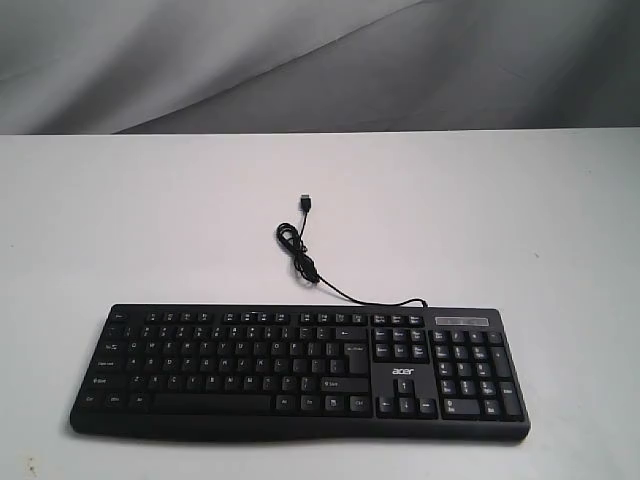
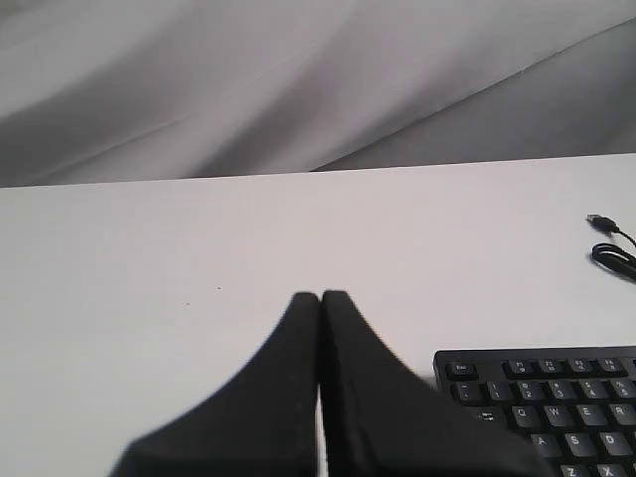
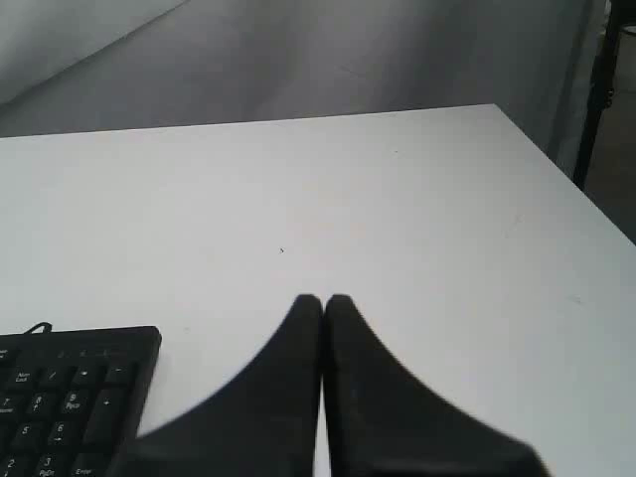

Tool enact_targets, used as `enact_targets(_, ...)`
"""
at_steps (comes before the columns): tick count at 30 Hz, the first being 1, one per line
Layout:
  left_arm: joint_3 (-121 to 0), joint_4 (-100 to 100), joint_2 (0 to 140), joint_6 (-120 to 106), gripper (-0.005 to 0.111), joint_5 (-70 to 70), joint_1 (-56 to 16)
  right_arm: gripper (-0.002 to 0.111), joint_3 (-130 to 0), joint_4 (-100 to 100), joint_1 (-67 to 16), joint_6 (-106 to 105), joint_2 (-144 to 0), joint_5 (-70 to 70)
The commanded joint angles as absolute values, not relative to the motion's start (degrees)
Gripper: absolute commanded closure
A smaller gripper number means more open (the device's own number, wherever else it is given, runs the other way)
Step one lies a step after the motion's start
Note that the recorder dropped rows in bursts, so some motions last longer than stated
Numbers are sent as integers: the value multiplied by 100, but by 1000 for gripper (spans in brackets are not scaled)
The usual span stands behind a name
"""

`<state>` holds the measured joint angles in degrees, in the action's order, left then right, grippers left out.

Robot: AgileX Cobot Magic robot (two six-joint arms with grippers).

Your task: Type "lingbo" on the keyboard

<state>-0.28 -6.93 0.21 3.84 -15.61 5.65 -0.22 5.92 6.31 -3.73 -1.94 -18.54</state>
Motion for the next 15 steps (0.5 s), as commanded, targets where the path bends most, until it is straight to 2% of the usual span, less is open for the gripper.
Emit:
enact_targets(1,0,-671,0,396,106,-1531,571,108,0,557,611,-377,-150,-1859)
enact_targets(15,0,-671,0,396,106,-1531,571,108,0,557,611,-471,-150,841)
